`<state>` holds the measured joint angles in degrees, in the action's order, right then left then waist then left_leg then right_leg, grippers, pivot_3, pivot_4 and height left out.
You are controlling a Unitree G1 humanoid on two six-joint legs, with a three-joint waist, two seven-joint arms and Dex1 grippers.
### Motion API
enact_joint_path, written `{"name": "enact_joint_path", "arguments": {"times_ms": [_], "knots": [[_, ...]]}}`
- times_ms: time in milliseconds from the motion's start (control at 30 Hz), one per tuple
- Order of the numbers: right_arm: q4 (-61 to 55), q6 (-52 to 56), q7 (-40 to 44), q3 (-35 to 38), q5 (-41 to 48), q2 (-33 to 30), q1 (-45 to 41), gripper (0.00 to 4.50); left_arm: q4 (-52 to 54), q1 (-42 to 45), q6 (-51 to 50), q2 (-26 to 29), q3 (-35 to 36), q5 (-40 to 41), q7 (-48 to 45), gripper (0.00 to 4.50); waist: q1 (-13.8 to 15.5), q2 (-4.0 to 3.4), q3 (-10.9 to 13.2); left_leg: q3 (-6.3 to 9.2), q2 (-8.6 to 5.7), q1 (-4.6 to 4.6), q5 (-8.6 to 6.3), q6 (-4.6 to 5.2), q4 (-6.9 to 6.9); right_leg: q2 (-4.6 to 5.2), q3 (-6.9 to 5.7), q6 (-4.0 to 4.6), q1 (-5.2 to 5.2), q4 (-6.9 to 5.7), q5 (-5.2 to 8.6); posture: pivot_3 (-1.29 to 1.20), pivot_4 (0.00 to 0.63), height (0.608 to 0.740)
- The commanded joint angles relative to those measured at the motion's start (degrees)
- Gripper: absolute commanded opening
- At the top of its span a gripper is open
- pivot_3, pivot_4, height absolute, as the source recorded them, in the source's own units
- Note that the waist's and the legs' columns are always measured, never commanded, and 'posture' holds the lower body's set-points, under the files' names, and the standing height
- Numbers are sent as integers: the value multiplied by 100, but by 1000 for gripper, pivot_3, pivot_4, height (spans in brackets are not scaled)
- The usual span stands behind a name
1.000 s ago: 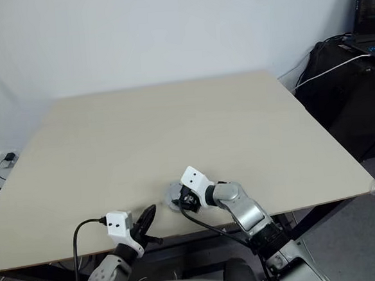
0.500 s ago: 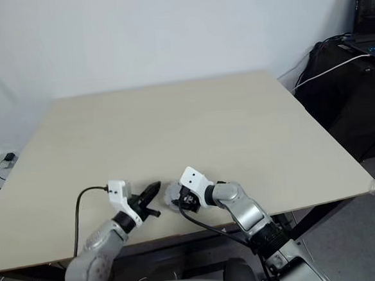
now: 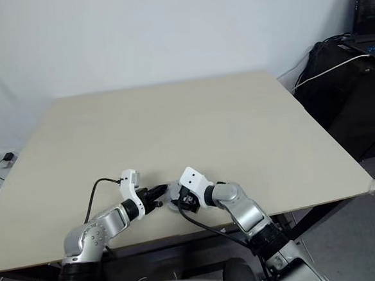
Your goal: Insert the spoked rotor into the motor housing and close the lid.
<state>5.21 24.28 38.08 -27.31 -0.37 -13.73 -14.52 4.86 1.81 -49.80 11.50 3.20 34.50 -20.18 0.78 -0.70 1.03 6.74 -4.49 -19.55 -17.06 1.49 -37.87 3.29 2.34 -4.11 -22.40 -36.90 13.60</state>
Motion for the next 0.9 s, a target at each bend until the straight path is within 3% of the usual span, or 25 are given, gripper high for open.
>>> {"name": "enact_joint_path", "arguments": {"times_ms": [33, 600, 733, 900], "knots": [[59, 182, -90, 68, -132, -98, 25, 3194, 58, 135, -175, 59, 33, 51, -56, 0, 0, 0, 0, 0, 0, 0, 0, -1, 0, 0, 0, 0, 0, 0, 0, 0, 0, 740], [44, 192, -34, 19, -110, -71, 14, 3194, 184, 52, -716, 52, -255, 58, -331, 0, 7, 0, -1, 1, -1, 0, 1, -3, 2, 3, 0, -2, 1, 1, 2, 0, 0, 740], [-115, 273, 104, 54, 35, -68, 55, 4491, 183, 41, -732, 39, -267, 29, -312, 0, 10, 1, -2, 2, -1, 0, 1, -4, 2, 4, 0, -1, 1, 1, 1, 0, 0, 740], [-373, 286, 127, 220, 186, -54, 56, 4491, 189, 0, -716, 36, -274, 6, -301, 0, 16, 3, -1, 3, -3, -2, 1, -3, 4, 7, 0, -1, 1, 3, 1, 0, 0, 740]]}}
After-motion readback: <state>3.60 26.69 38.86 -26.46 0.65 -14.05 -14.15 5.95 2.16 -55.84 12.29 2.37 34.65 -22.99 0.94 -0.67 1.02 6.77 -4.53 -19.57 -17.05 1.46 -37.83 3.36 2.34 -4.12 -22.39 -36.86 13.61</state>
